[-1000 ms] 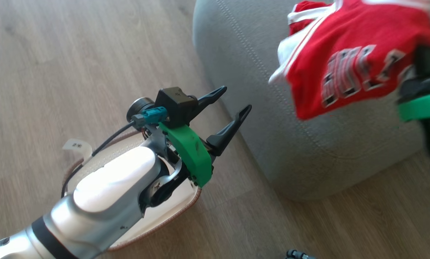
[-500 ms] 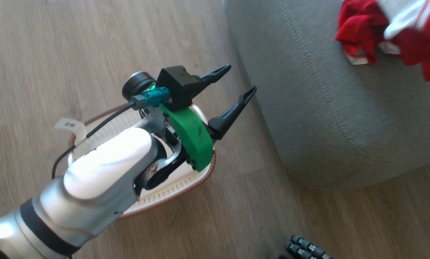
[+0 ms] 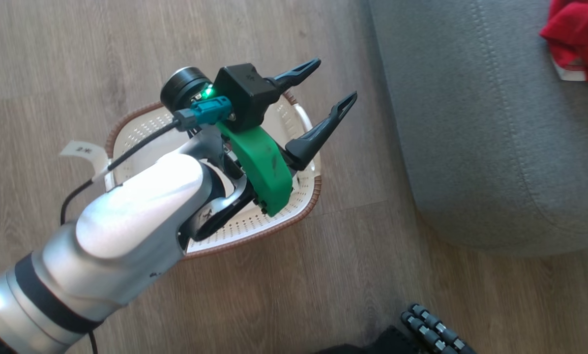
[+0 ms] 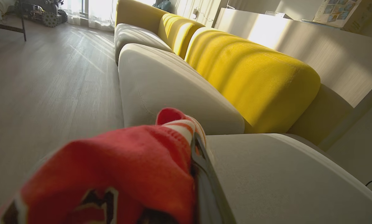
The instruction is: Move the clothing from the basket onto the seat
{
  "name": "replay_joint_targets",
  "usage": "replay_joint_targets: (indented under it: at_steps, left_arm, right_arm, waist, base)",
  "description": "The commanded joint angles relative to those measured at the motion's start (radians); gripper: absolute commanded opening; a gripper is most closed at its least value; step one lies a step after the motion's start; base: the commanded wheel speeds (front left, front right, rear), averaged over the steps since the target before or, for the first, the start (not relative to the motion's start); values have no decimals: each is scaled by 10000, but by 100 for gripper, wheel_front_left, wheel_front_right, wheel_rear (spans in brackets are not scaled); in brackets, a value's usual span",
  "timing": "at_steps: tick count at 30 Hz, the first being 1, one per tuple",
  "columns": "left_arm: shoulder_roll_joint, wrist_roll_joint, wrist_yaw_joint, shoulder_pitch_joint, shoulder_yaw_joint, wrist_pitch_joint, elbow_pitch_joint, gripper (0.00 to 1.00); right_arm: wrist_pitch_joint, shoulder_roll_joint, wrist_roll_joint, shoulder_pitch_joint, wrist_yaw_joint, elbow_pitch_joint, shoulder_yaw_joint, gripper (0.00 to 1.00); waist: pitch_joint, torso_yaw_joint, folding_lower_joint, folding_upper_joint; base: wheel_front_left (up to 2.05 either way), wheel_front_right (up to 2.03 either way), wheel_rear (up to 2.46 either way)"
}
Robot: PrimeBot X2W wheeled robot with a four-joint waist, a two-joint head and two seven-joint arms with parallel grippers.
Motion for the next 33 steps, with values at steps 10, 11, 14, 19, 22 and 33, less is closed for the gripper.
replay_joint_targets:
  at_steps: [10,11,14,19,22,33]
  left_arm:
    - [123,80,-28,-609,418,-44,-319,100]
    - [118,77,-27,-612,415,-51,-309,100]
    - [81,57,-23,-606,403,-78,-284,100]
    - [76,-10,-8,-520,424,-192,-191,100]
    - [58,-56,6,-424,417,-271,-136,100]
    - [95,-393,126,182,512,-686,141,100]
  right_arm:
    - [923,-33,487,-415,67,1941,1570,0]
    - [1104,-4,646,-426,67,2103,1750,0]
    - [1626,14,1083,-460,67,2505,2213,18]
    - [2125,-168,1575,-524,67,2736,2847,100]
    - [2214,-307,1780,-571,67,2726,3154,100]
    - [3005,-903,2757,-63,67,1965,4703,100]
  waist:
    - [397,349,-1,0]
    - [389,358,-1,0]
    - [293,375,-1,0]
    - [-3,322,-1,0]
    - [-234,250,-1,0]
    - [-1482,-89,-1,0]
  base:
    - [0,0,0]
    - [0,0,0]
    - [0,0,0]
    - [0,0,0]
    - [0,0,0]
    - [0,0,0]
